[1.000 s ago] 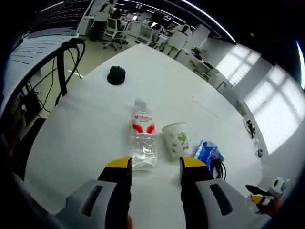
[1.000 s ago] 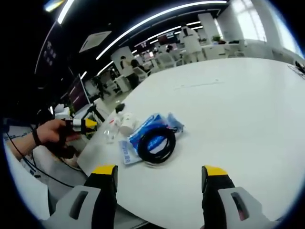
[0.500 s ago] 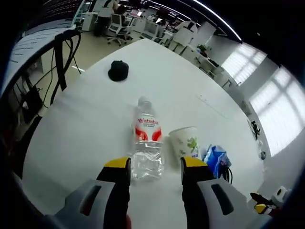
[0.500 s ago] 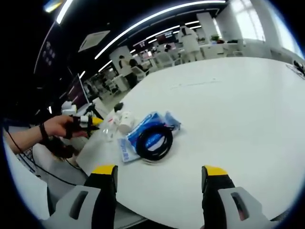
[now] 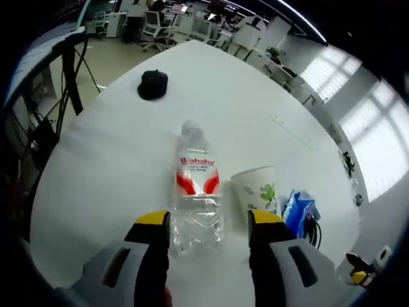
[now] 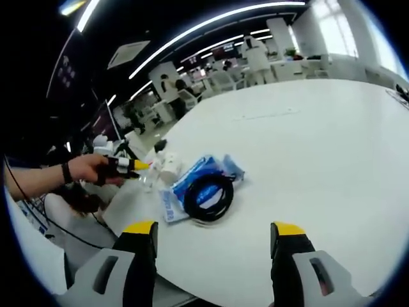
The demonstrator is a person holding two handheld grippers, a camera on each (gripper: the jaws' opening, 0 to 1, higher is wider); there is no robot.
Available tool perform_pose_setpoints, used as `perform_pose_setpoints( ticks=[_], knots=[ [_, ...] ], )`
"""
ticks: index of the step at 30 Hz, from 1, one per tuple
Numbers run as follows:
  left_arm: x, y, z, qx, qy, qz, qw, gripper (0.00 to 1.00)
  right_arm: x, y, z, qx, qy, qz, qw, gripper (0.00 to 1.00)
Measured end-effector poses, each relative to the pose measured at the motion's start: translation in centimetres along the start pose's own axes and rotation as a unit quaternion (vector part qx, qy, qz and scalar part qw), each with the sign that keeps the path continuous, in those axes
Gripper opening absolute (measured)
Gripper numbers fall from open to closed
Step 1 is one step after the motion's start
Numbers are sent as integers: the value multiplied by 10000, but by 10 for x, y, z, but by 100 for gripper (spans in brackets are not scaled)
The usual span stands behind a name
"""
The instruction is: Arrange the tabletop items into an orderly group along one side of the table until the central work area is clear of visible clutter.
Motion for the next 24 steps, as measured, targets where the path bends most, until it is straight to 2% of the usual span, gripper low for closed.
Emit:
perform_pose_setpoints(
  ticks=[6,13,16,18,20,24],
  knots=[
    [-8,-2,0,-100,-107,-147,9998,52,0,0,1,11,-6,-42,10000,73],
    [-21,-5,-3,-61,-90,-147,9998,52,0,2,2,21,17,-90,10000,73],
    [-25,-4,-5,-104,-87,-198,9997,47,0,3,1,17,-4,-122,9999,73],
    [-24,-2,-9,-320,-194,-189,9991,41,-1,3,1,15,-12,-144,9999,73],
    [-24,0,-8,-133,-100,-123,9998,40,-2,2,2,8,-17,-143,9999,73],
    [-21,4,-11,-227,-46,-141,9996,39,-4,2,3,4,-33,-153,9999,73]
  ],
)
Point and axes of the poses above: the point that each gripper's makers call its tool centre point, and the gripper's own axes: x roughly backward along the fingers, z roughly to its right, y roughly out of its underside, the point moved 9 cm from there along x, roughly backward along the fingers, and after that the axes turned 5 degrees about x, right-handed, at the moved point
